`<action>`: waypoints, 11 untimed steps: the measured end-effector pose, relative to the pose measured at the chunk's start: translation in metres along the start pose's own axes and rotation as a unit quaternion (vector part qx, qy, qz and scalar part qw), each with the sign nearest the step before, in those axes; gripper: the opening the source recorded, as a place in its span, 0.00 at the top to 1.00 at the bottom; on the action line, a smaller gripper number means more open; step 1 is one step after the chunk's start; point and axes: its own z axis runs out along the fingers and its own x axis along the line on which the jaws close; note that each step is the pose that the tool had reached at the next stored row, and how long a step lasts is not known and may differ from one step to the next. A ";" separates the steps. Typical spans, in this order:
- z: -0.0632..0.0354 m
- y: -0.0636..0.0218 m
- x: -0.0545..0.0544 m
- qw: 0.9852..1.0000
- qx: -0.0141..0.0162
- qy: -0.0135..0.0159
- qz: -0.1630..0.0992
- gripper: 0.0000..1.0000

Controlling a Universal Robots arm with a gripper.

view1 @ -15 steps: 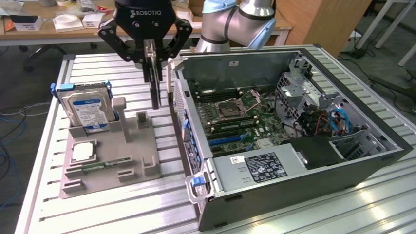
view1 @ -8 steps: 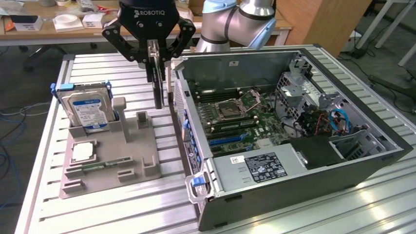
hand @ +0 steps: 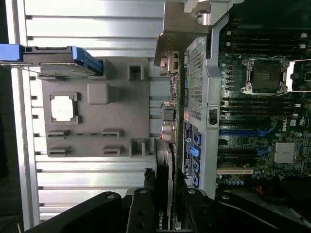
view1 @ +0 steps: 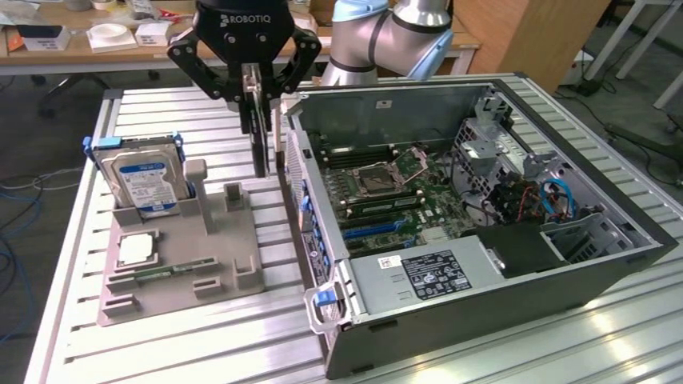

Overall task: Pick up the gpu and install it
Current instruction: 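Pick up the gpu and move the gpu toward the slot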

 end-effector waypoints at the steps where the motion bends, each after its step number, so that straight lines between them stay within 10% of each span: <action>1: -0.0003 0.0000 0.000 1.000 0.000 0.000 0.000 0.73; 11: -0.0058 -0.0003 0.000 1.000 -0.001 0.000 0.000 0.73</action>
